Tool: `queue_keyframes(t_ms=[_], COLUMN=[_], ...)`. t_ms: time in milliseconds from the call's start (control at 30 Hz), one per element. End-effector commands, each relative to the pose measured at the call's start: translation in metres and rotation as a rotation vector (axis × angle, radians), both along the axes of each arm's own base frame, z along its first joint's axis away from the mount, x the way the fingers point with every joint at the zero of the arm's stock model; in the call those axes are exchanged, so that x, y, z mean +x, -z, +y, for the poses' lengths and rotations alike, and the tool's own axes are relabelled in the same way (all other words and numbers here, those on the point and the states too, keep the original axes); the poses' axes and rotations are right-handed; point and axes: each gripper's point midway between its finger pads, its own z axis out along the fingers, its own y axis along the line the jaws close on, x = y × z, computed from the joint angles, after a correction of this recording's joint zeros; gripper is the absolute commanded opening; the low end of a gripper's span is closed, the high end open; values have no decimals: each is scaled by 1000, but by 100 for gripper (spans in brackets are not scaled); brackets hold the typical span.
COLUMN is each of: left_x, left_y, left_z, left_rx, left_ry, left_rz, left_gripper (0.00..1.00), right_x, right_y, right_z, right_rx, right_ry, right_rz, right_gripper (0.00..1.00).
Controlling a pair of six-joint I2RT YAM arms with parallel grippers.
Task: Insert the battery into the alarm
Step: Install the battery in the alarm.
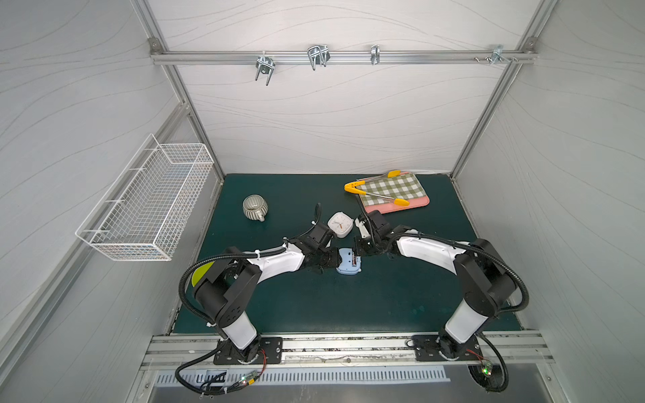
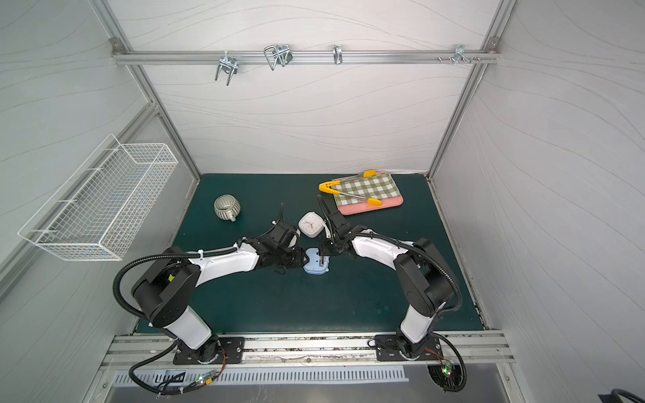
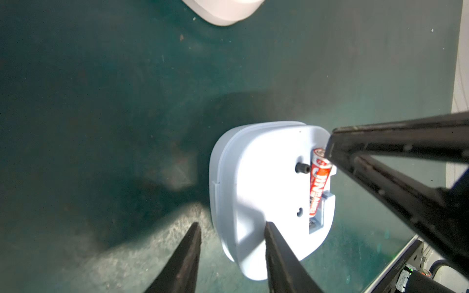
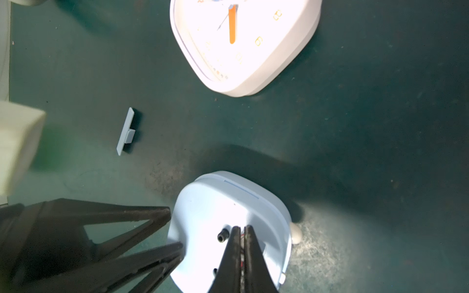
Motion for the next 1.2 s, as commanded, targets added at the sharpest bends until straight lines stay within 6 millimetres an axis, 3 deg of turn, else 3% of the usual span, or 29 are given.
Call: queue_keyframes(t_ms=[0,400,500,600,800,933,1167], left_x=[-6,-13,-14,-14,-14,-14,-14], left_y=[18,39,41,41,41,40,39], left_z=[14,29,29,28,27,26,25], left_rx=[95,148,150,149,144,139,131], left_ry=[-37,-88,-84,-81,-74,-70,-66], left_rz=[74,169,173,172,170,170,167], left_gripper=[42,41,41,41,40,40,40], right_x=[-22,-42,-41,-35,-25,-27,-38], right_y=[19,46,39,17,-10,-8,12], right_z=[-5,-30,-25,-12,-6,-10,-8], right_rx=[-48,-153,-111,-35,-13,-22,-16], right_ry=[-31,17,14,-14,-31,-20,-26], right_rz=[67,90,109,73,6,11,92], right_gripper=[8,6,9,17,19,18,6])
